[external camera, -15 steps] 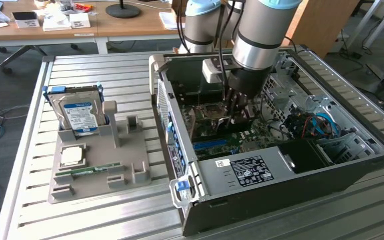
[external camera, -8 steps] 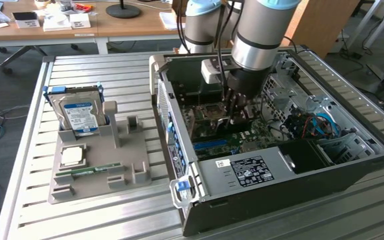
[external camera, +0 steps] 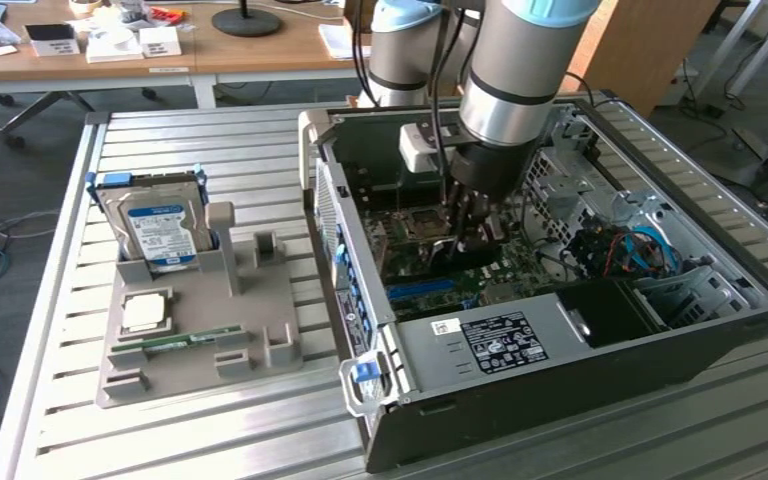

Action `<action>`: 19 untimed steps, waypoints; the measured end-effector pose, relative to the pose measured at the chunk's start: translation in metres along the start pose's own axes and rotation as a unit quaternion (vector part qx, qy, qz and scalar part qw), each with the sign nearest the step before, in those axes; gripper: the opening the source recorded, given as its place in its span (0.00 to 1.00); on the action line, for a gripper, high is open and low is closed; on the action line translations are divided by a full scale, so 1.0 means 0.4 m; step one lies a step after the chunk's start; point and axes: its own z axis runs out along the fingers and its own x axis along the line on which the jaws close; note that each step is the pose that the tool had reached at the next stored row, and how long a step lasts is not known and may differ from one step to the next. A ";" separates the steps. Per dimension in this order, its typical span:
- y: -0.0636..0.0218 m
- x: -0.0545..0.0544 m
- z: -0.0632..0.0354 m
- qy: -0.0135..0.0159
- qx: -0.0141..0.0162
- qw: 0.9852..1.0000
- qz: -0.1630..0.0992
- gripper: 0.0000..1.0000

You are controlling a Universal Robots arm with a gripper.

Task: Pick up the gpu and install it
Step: 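Insert the gpu into the slot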

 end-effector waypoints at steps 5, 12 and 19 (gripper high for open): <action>0.008 0.000 0.001 0.000 0.000 1.000 0.000 0.27; 0.015 0.004 0.000 0.000 0.000 1.000 0.000 0.27; 0.025 0.005 0.000 0.000 0.000 1.000 0.000 0.27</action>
